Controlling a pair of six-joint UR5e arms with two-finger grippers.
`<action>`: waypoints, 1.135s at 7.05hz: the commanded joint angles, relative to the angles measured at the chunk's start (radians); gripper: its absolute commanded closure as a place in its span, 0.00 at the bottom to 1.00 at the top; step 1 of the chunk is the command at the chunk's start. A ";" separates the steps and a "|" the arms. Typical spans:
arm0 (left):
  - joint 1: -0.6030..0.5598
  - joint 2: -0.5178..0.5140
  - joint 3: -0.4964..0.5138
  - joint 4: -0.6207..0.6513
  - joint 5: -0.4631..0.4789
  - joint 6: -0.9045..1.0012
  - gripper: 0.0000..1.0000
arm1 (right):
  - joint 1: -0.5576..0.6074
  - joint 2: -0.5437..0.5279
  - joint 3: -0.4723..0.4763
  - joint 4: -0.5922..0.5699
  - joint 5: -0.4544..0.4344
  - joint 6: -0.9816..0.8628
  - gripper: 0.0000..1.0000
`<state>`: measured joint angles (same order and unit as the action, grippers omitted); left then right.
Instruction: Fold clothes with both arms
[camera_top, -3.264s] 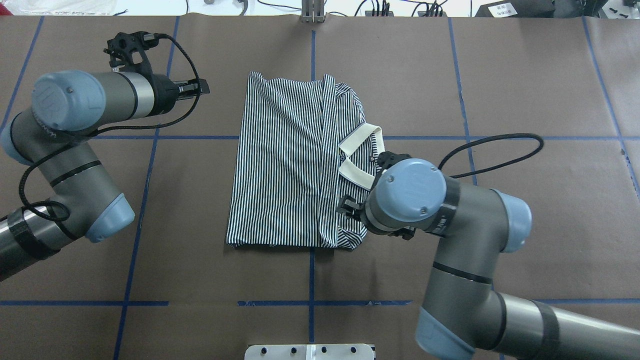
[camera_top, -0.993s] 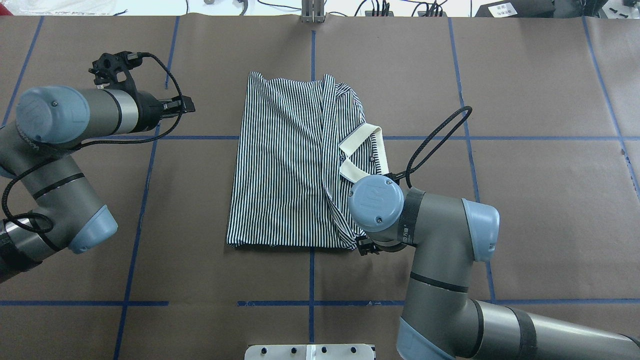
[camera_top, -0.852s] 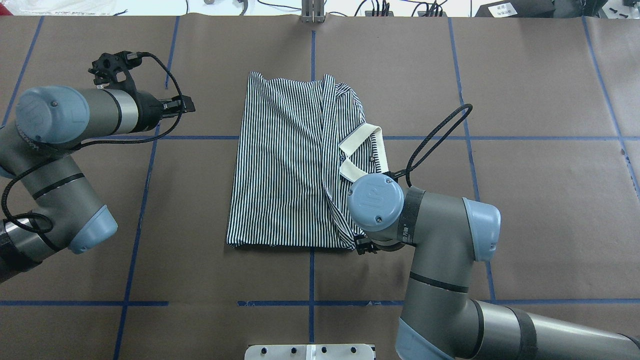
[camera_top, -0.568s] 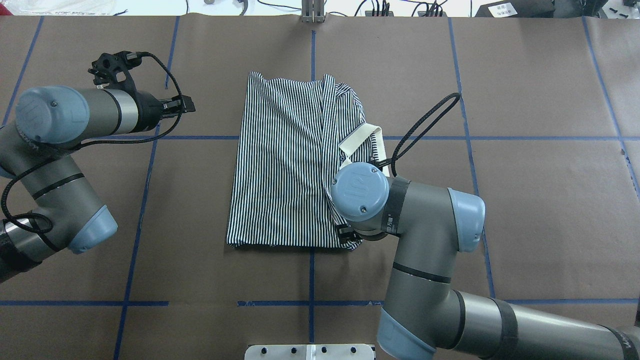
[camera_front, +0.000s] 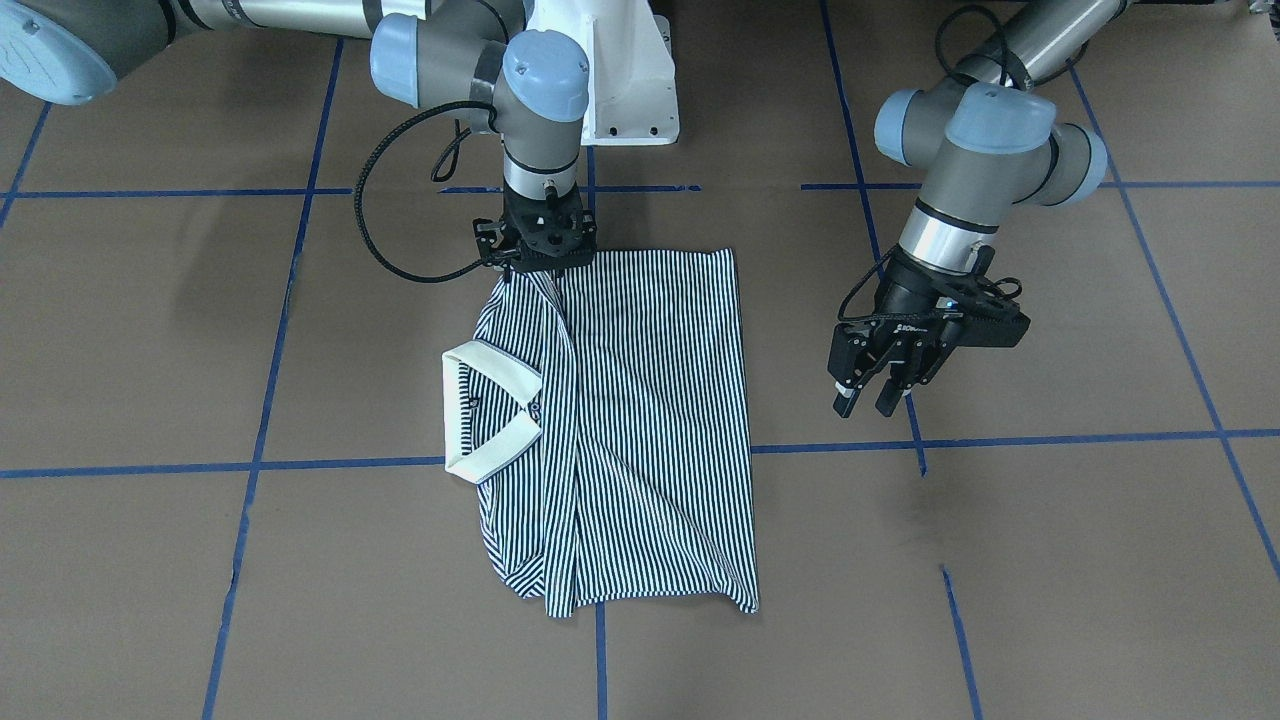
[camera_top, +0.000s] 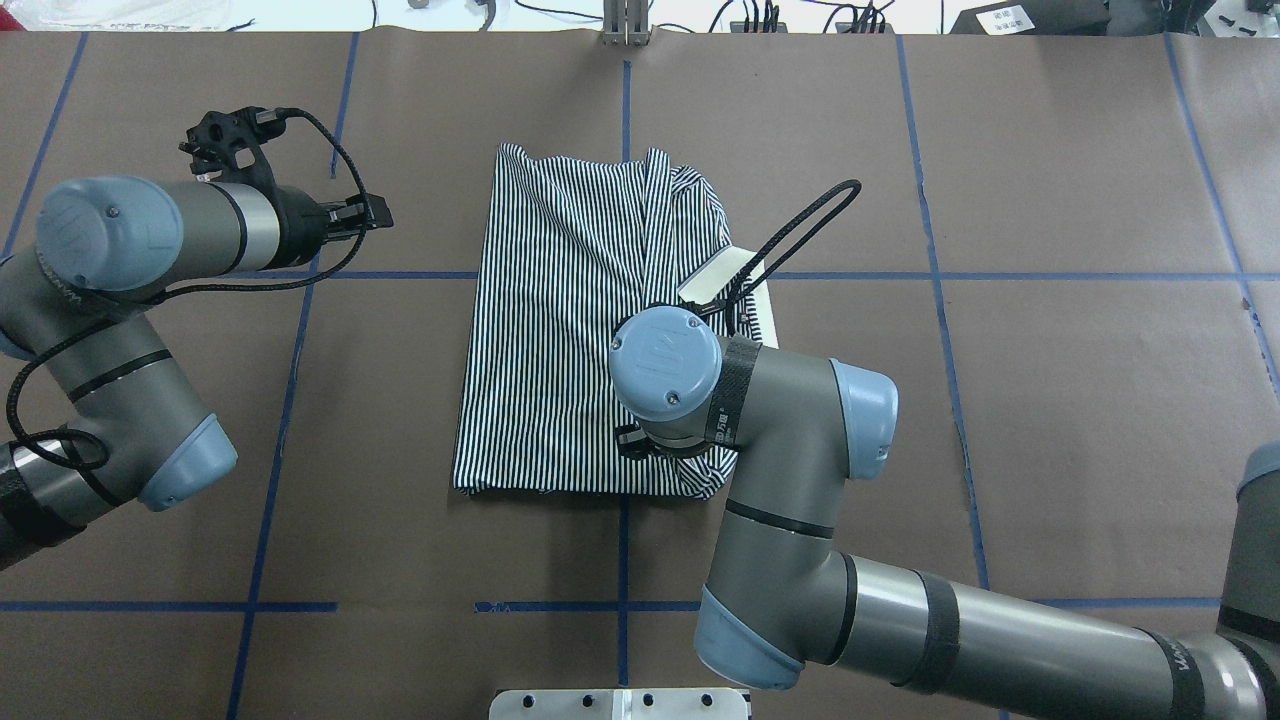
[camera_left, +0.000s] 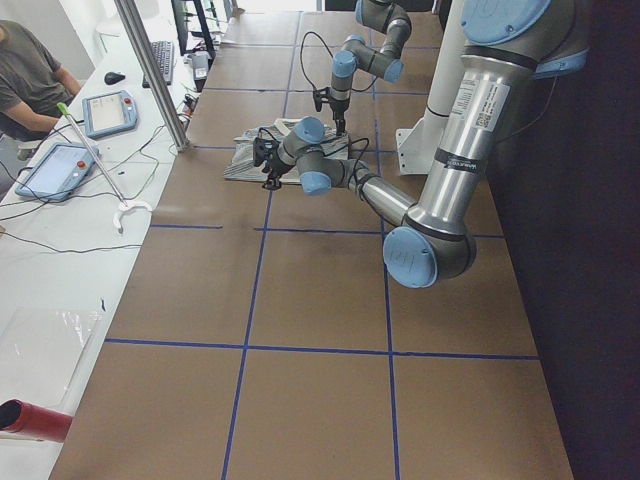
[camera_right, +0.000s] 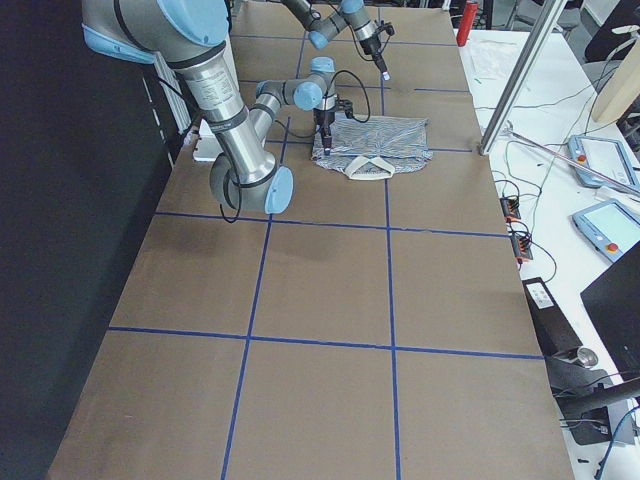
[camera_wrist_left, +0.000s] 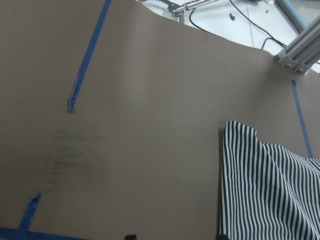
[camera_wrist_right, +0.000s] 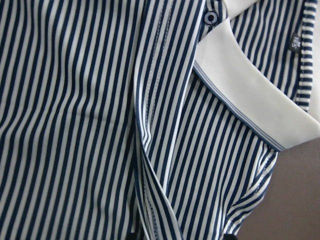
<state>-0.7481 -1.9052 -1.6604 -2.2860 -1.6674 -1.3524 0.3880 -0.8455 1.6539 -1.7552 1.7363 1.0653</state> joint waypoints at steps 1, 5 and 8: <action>0.004 0.000 0.005 -0.004 0.000 -0.013 0.39 | 0.000 0.002 -0.017 0.022 0.002 -0.004 0.42; 0.004 -0.002 0.008 -0.009 0.000 -0.014 0.39 | 0.000 0.026 -0.058 0.032 0.005 -0.021 0.48; 0.006 -0.002 0.005 -0.009 0.000 -0.014 0.39 | 0.002 0.026 -0.062 0.033 0.009 -0.022 0.95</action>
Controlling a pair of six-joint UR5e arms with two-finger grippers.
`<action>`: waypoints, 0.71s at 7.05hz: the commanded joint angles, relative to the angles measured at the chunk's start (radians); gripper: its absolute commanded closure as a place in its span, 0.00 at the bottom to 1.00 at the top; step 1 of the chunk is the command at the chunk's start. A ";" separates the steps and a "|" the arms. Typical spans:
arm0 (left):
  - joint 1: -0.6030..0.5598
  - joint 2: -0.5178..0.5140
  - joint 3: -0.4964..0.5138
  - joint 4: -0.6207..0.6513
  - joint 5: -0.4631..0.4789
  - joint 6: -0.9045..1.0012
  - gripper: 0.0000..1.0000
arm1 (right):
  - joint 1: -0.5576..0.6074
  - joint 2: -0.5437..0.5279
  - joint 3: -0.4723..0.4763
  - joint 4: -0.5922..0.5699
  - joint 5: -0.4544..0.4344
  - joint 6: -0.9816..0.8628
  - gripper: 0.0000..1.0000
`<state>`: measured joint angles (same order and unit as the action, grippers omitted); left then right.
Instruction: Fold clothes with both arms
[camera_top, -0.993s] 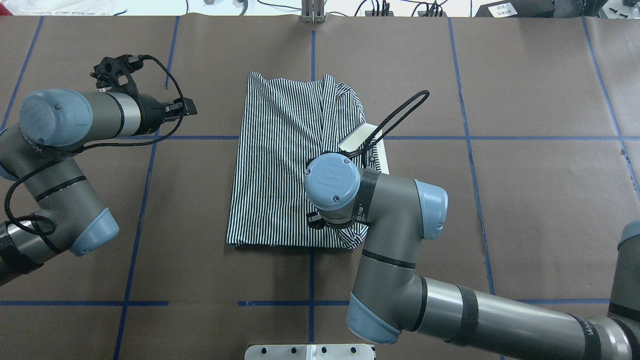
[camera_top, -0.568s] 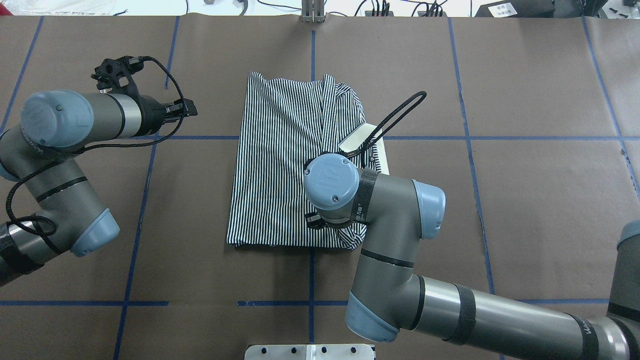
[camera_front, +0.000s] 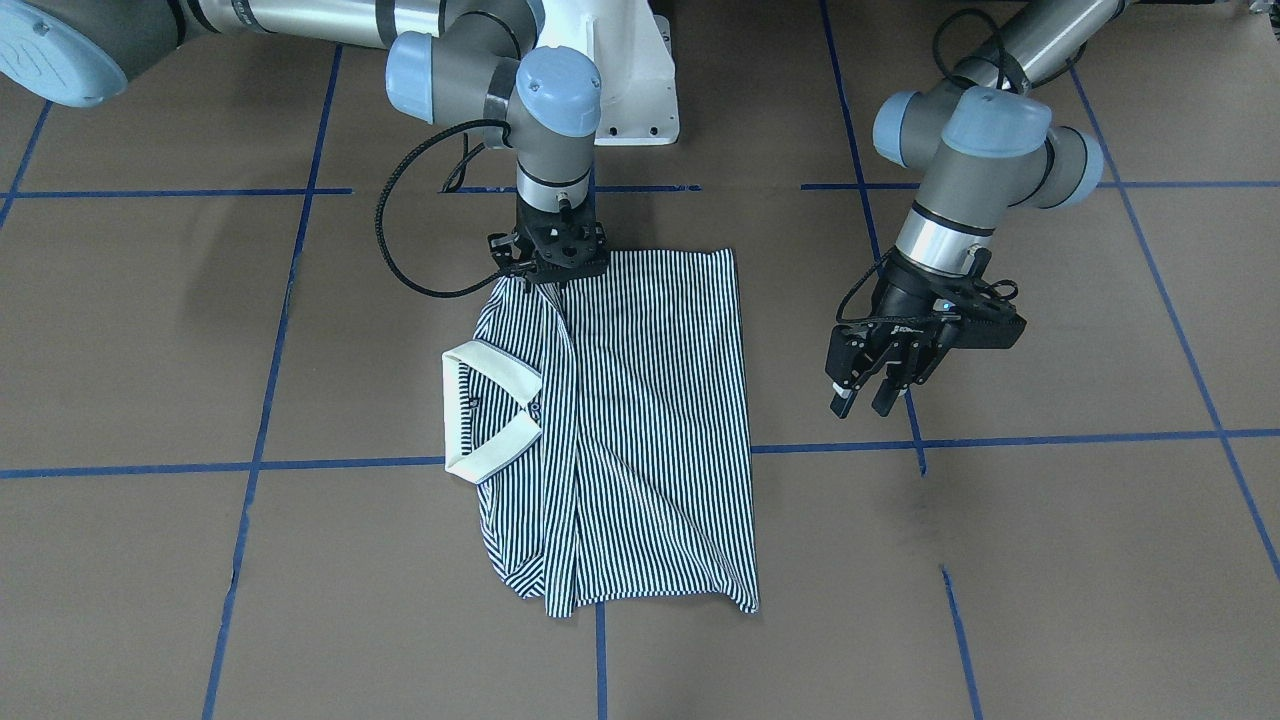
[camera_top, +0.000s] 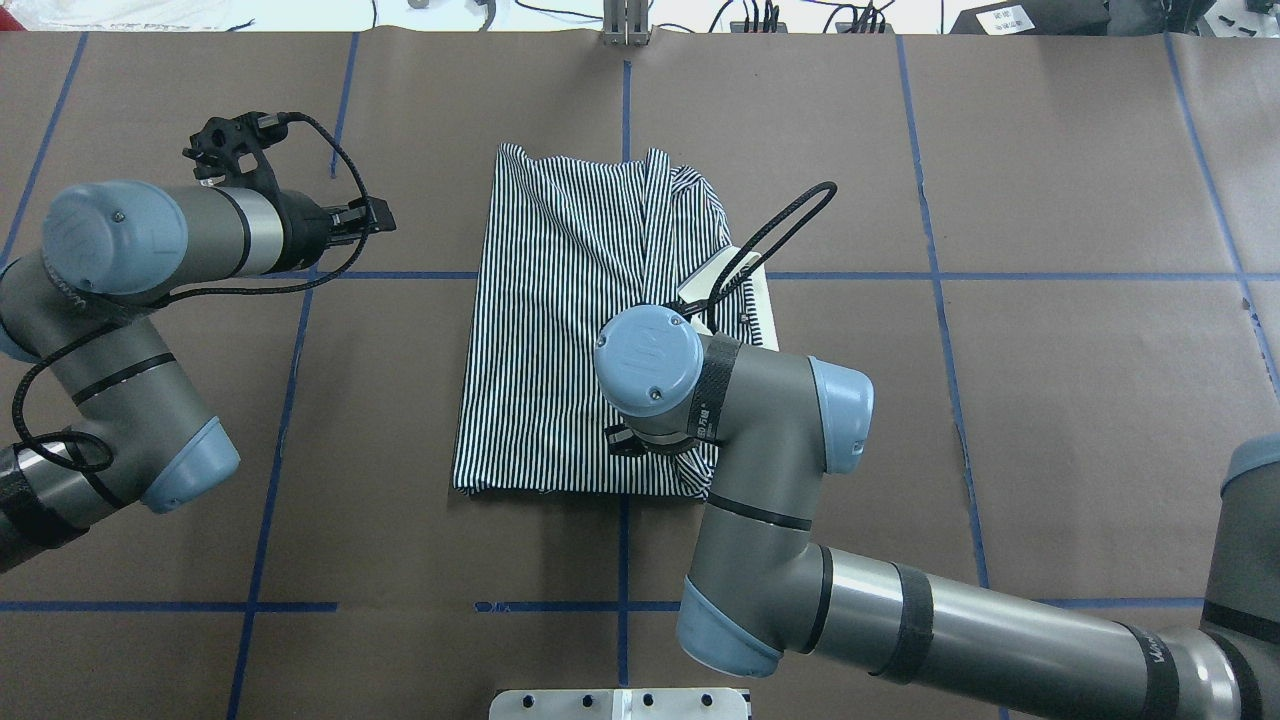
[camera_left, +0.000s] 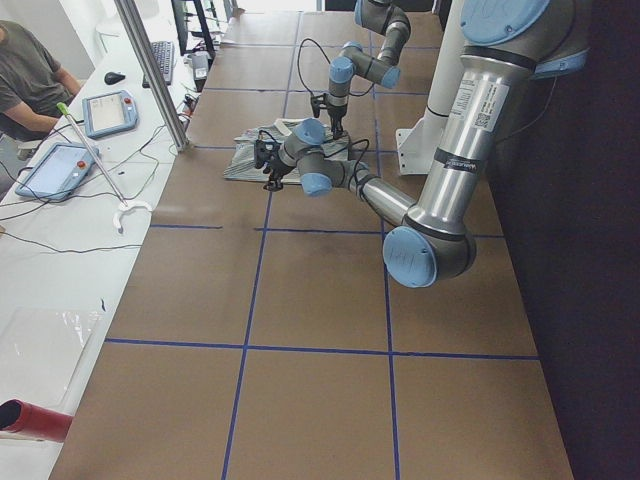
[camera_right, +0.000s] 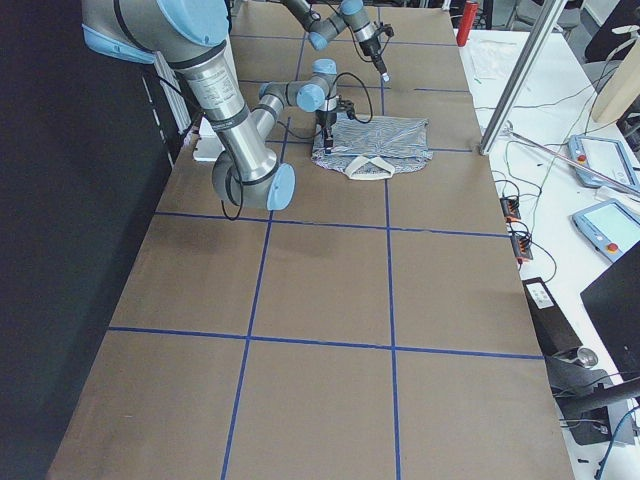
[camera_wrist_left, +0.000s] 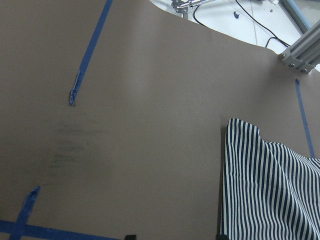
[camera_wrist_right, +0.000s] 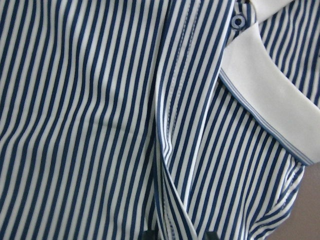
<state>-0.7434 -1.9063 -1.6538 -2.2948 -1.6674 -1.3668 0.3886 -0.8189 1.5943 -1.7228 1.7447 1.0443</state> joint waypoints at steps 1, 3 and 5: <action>-0.001 0.000 -0.001 0.000 0.000 0.000 0.39 | 0.007 0.000 -0.001 0.000 0.005 -0.016 1.00; 0.001 0.000 -0.001 0.000 0.000 0.000 0.39 | 0.024 -0.005 0.004 -0.001 0.016 -0.032 1.00; -0.001 -0.002 -0.006 0.000 0.000 -0.002 0.39 | 0.030 -0.054 0.047 -0.001 0.036 -0.033 0.99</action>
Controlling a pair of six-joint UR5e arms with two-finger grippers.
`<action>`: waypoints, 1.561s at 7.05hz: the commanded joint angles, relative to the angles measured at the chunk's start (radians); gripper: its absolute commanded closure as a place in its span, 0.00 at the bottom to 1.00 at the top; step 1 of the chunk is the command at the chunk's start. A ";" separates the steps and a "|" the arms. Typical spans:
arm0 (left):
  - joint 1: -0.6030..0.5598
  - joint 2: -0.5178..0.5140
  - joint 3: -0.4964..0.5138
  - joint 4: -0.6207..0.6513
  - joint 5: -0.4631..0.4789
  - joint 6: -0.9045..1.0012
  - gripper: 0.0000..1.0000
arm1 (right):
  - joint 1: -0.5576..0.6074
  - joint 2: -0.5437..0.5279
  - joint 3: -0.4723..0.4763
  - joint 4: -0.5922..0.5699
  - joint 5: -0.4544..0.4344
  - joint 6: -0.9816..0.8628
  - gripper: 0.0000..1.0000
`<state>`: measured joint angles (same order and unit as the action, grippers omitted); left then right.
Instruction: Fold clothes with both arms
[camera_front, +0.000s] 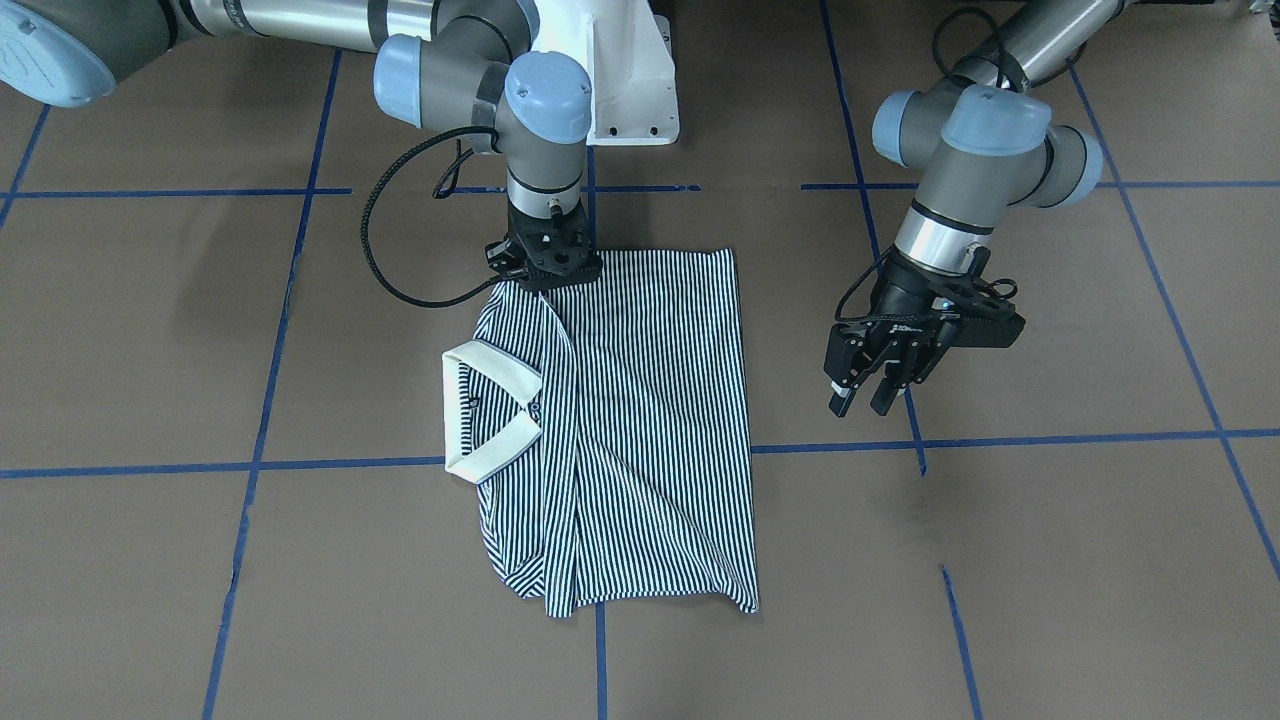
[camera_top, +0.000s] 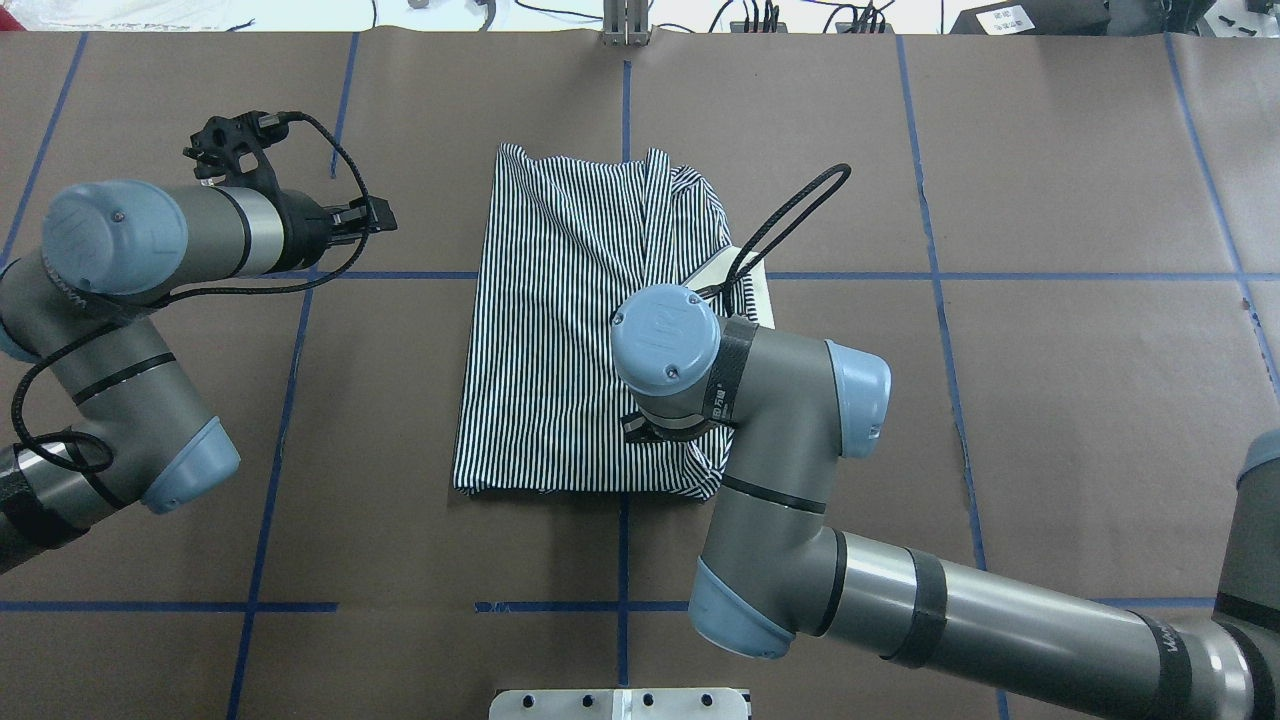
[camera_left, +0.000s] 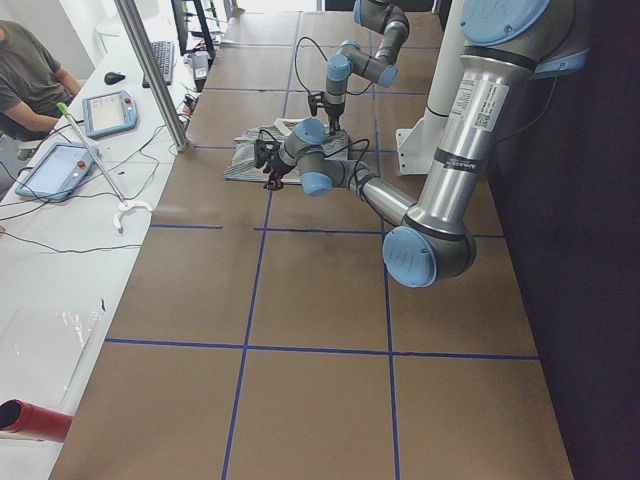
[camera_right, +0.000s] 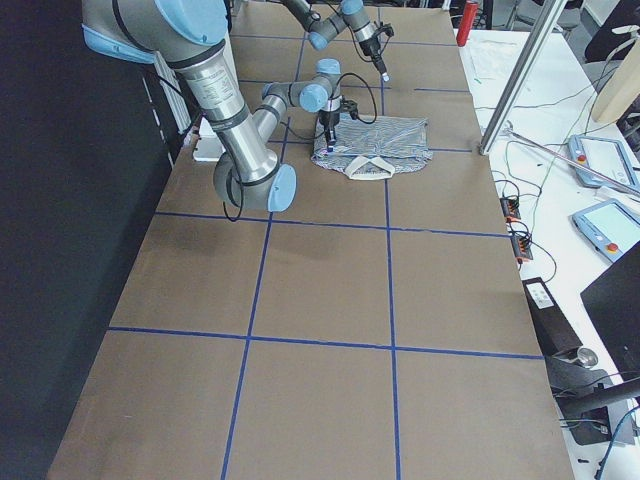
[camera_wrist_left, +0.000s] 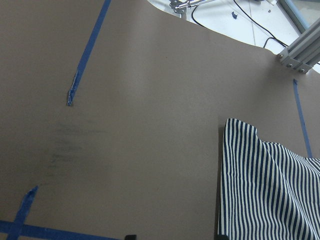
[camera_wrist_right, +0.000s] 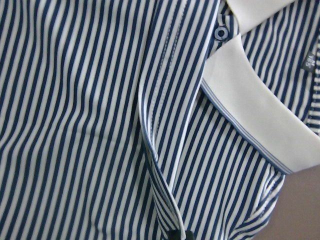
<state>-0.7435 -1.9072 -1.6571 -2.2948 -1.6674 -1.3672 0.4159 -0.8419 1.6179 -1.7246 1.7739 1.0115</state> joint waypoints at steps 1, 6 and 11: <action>0.000 -0.001 -0.003 0.000 0.000 -0.001 0.39 | -0.002 -0.060 0.052 0.000 0.002 0.015 0.94; 0.000 -0.004 -0.004 0.005 0.003 -0.019 0.39 | -0.025 -0.118 0.105 -0.003 -0.001 0.016 0.35; 0.007 -0.006 -0.009 0.005 0.005 -0.047 0.39 | 0.056 -0.005 -0.051 0.002 -0.002 -0.002 0.00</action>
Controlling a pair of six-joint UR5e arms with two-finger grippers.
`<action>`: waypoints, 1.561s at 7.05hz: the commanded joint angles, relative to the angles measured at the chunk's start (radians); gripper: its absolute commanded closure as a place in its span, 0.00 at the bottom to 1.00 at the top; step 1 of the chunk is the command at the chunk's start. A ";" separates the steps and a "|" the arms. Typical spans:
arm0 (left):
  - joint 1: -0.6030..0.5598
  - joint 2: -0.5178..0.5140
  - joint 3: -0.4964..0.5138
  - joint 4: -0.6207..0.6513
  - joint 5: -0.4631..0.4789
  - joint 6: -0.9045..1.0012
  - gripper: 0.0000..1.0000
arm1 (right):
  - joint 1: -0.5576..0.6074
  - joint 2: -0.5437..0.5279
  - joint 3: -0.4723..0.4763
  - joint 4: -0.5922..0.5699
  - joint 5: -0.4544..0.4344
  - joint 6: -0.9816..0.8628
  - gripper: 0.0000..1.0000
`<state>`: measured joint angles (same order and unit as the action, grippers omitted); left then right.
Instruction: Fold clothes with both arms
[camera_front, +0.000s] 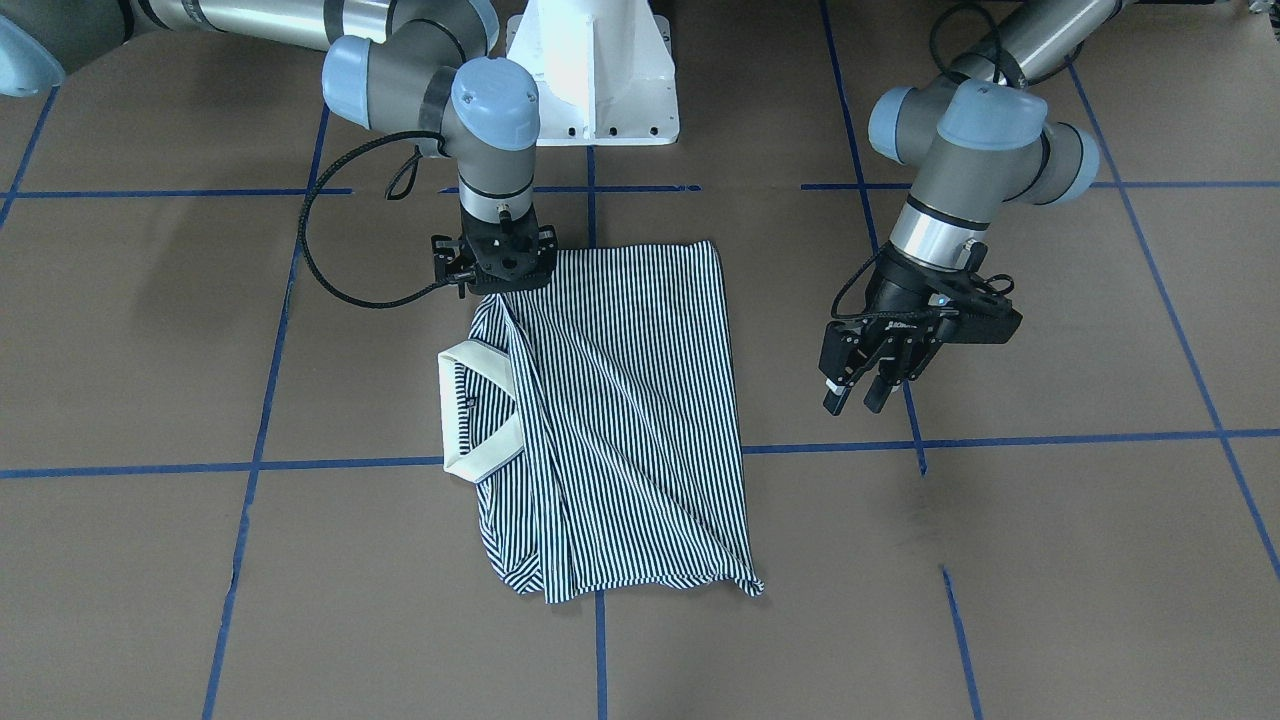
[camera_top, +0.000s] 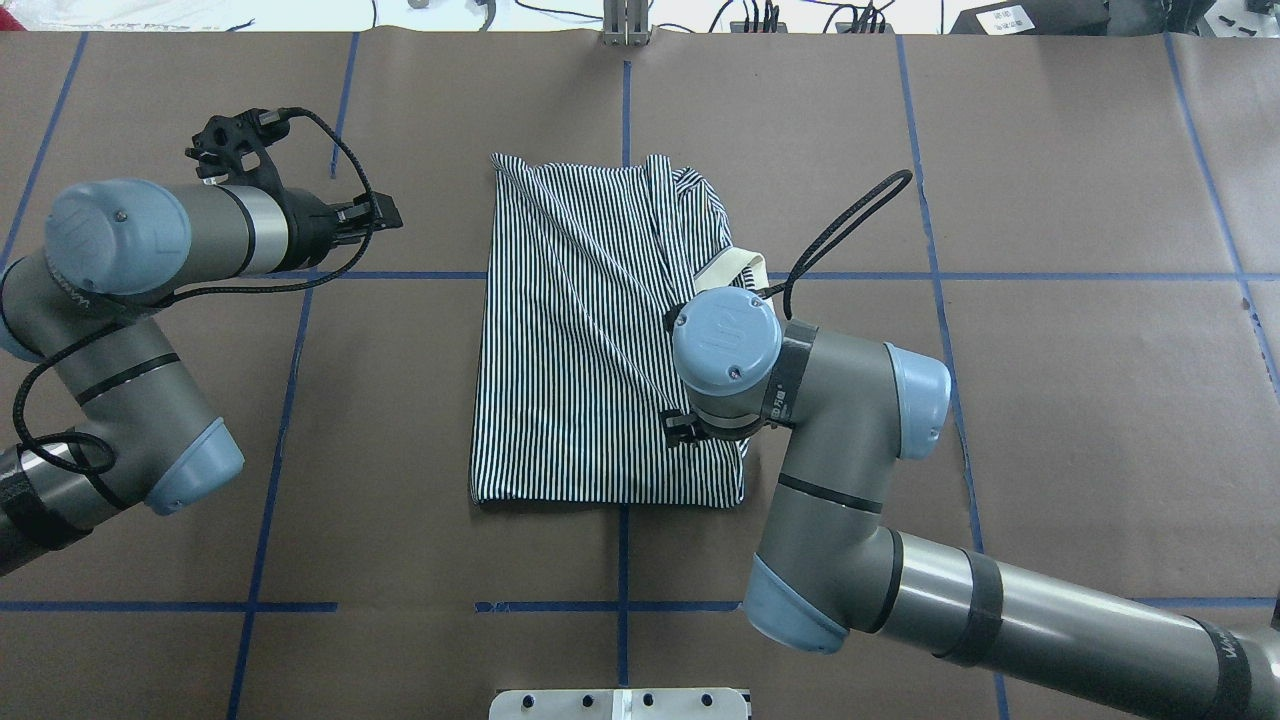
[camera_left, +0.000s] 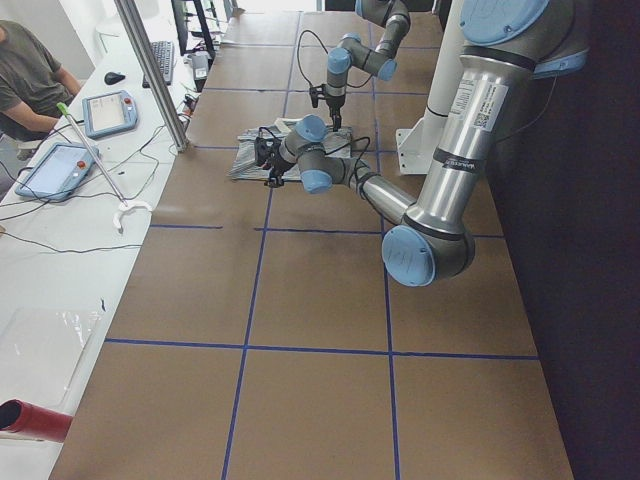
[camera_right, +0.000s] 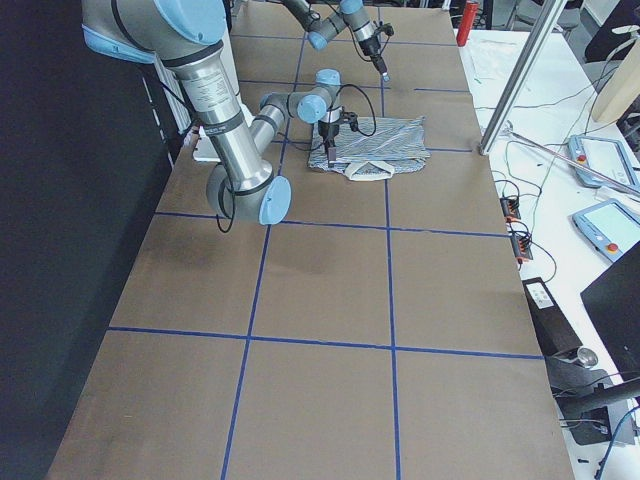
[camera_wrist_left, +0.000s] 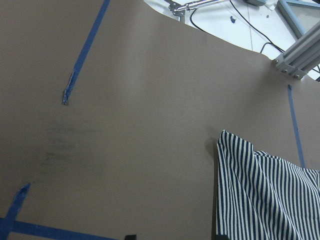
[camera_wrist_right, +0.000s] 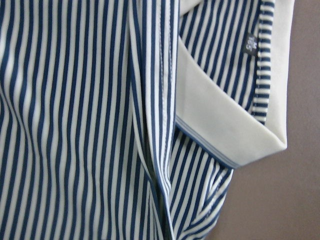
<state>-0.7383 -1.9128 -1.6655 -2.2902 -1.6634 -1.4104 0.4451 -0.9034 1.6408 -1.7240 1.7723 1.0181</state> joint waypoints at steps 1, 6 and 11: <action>0.002 0.000 0.000 0.000 0.001 -0.004 0.39 | 0.040 0.076 -0.111 0.003 -0.001 -0.010 0.00; 0.010 0.005 0.001 0.000 0.001 -0.013 0.39 | 0.093 0.080 -0.222 0.136 0.010 -0.053 0.00; 0.010 0.005 0.000 0.000 0.002 -0.015 0.39 | 0.187 -0.115 -0.060 0.118 0.053 -0.191 0.00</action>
<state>-0.7287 -1.9083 -1.6658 -2.2902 -1.6620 -1.4250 0.6186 -0.9524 1.5236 -1.5985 1.8255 0.8489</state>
